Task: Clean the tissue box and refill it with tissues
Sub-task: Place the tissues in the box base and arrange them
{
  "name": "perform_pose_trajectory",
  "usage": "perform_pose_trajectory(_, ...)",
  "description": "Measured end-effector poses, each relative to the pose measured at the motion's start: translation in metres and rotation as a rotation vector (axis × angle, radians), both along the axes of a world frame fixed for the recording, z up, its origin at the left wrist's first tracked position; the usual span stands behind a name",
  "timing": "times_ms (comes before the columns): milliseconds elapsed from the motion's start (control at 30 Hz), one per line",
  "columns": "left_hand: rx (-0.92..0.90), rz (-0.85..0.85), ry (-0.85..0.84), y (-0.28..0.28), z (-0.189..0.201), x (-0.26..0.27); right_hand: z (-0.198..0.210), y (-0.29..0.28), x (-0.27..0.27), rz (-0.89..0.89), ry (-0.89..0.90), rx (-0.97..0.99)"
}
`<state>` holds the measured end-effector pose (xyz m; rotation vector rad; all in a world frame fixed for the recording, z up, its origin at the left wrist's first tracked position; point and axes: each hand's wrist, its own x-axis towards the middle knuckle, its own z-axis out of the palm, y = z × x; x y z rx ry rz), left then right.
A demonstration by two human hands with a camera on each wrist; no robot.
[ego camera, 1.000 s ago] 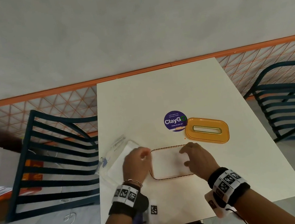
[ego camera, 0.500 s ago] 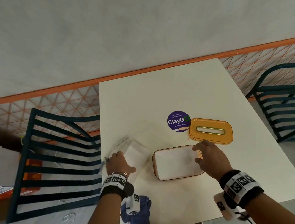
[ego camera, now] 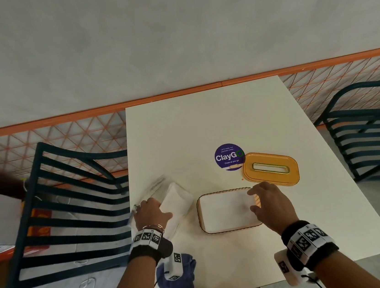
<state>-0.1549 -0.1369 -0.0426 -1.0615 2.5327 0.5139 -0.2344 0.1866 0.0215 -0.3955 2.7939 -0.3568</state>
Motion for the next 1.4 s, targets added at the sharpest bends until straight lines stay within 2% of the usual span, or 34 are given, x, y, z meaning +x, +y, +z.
perform_pose_trajectory(133,0.098,0.038,0.085,0.000,-0.003,0.003,0.001,0.000,0.001,0.001,0.000,0.007)
perform_pose_trajectory(267,0.038,0.014,0.114,0.003,-0.006,0.007,0.001,-0.001,0.001,0.000,-0.002,0.008)
perform_pose_trajectory(500,-0.059,-0.037,0.044,0.004,-0.006,0.010,0.002,0.001,0.002,0.008,-0.005,0.023)
perform_pose_trajectory(733,-0.057,-0.048,0.021,-0.001,-0.003,0.009,0.001,0.004,0.001,0.001,-0.013,0.030)
perform_pose_trajectory(933,-0.154,-0.054,-0.027,0.005,0.005,0.006,0.001,0.007,0.000,-0.004,-0.011,0.027)
perform_pose_trajectory(1400,-0.125,0.003,0.006,0.007,0.021,0.007,0.001,0.003,-0.003,0.015,-0.002,0.029)
